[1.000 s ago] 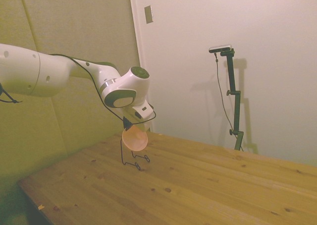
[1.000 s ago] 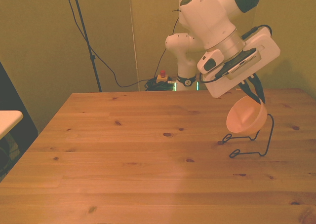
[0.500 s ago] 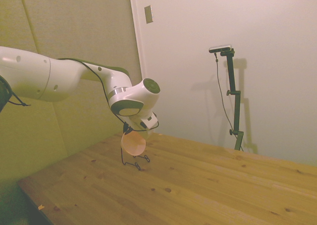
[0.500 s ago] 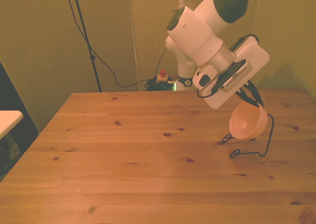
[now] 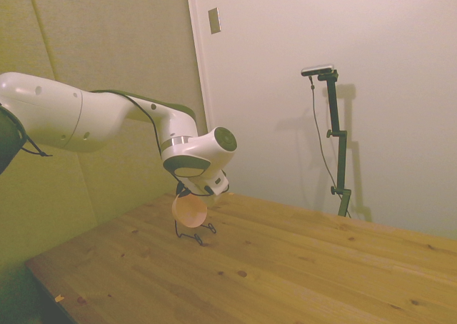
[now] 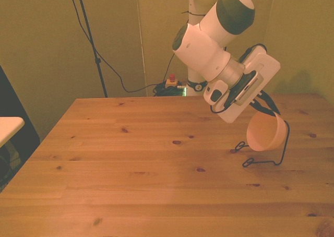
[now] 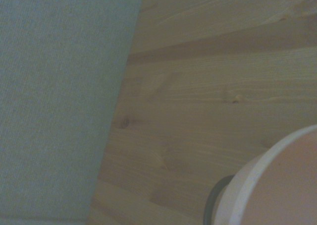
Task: Load the bowl
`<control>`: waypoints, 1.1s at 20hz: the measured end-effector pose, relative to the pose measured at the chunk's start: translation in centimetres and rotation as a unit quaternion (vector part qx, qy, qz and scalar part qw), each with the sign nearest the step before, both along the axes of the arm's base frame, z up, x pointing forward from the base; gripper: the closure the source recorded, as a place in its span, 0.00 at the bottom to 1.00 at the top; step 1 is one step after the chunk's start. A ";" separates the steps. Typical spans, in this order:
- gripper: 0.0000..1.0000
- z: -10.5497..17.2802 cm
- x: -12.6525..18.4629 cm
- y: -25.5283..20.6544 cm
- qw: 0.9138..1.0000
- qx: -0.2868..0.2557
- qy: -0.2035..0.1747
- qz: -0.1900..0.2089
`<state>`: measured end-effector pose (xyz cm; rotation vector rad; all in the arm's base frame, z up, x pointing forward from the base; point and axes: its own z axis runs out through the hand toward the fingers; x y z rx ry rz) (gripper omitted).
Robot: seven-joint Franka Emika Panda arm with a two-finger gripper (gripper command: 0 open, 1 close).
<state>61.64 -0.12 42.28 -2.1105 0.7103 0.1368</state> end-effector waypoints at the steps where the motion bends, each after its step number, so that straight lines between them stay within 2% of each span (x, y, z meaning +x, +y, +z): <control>1: 1.00 -0.3 0.1 0.0 1.000 0.004 -0.001 0.000; 15: 1.00 -2.5 0.6 -0.1 1.000 0.007 0.006 -0.006; 16: 0.00 -2.6 0.6 -0.1 1.000 0.007 0.006 -0.006; 22: 0.00 -3.0 0.6 -0.2 1.000 0.007 0.009 -0.007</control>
